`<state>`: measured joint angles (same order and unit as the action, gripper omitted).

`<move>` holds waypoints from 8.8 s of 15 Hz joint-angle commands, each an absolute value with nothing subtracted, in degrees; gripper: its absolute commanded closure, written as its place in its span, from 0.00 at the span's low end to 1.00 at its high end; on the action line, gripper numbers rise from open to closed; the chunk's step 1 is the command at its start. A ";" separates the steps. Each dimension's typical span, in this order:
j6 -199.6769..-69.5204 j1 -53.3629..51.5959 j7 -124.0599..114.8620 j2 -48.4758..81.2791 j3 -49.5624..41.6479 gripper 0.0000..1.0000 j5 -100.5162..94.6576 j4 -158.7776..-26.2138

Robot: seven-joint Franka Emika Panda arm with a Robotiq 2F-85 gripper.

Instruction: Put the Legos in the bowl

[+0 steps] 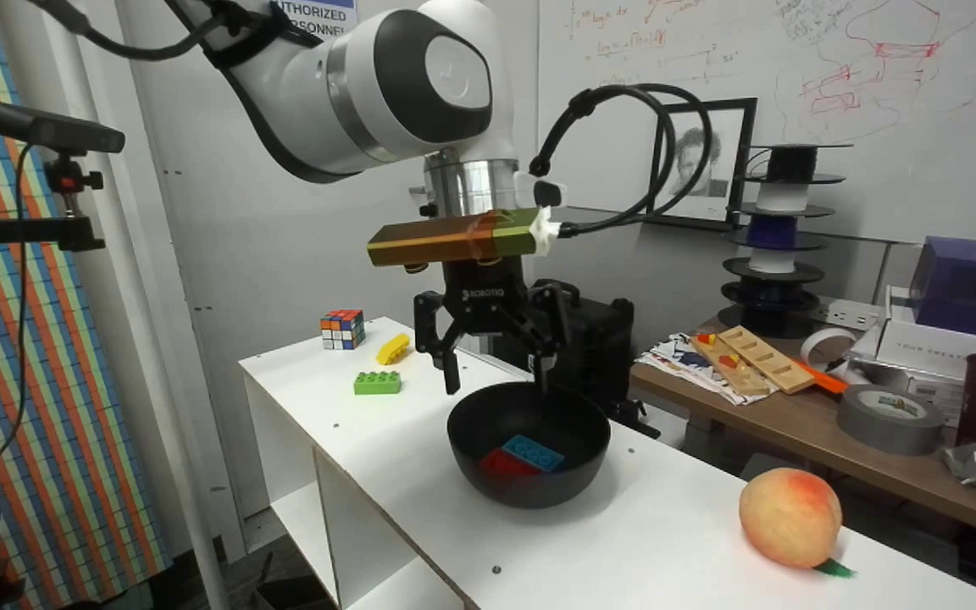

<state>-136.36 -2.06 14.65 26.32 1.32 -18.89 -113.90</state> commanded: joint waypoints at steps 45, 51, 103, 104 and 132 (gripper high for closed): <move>-143.97 -22.50 -38.31 41.92 1.12 0.00 0.42 -100.55; -143.96 -22.50 -38.29 41.92 1.12 0.00 0.42 -100.54; -151.37 -0.01 -30.84 15.78 3.62 0.86 29.67 -129.05; -152.66 -0.81 -33.06 15.83 2.15 0.86 28.32 -129.43; -160.44 -14.87 -74.23 22.07 -10.06 0.00 -5.10 -126.04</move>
